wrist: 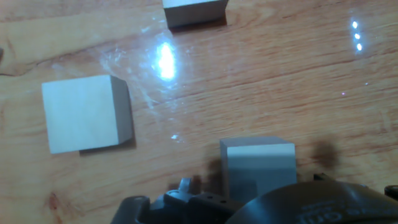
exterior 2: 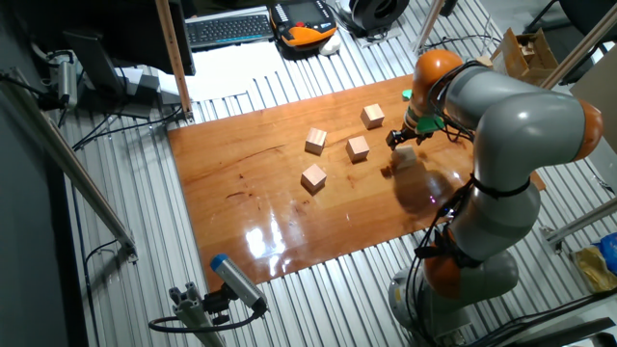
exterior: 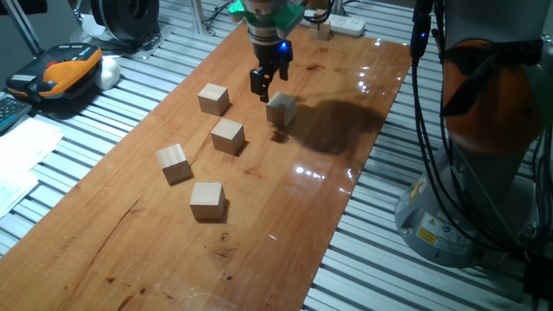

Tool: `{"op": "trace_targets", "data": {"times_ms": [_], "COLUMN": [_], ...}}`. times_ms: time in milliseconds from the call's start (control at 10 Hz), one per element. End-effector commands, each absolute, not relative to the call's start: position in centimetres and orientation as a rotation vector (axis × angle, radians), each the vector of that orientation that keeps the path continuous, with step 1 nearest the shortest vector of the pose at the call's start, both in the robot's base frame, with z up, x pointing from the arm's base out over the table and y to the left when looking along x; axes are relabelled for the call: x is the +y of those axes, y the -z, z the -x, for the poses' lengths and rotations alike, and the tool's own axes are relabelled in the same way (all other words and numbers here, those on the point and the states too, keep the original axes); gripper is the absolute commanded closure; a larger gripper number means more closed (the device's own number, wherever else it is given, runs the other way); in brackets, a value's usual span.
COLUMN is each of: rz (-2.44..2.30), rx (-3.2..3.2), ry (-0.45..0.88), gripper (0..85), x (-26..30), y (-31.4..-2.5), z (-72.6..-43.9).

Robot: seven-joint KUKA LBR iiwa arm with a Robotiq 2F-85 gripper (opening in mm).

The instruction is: Stack the blocks in a vertical line of five

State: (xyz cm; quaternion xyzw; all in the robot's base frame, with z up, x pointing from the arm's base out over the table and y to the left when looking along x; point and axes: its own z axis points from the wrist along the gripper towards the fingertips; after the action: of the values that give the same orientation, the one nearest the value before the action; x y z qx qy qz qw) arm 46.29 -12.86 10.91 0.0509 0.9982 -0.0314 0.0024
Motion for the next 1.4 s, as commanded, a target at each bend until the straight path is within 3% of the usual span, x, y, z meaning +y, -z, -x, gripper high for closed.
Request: {"op": "trace_targets", "data": {"times_ms": [0,1300], "rz": [-0.158,-0.033], "rx": [3.131,3.143], "ry": [0.094,0.046], "gripper": [0.0,0.0], "x": [-13.0,-13.3], "y": [-10.8,-8.7], "z": [-46.1,-45.7]}}
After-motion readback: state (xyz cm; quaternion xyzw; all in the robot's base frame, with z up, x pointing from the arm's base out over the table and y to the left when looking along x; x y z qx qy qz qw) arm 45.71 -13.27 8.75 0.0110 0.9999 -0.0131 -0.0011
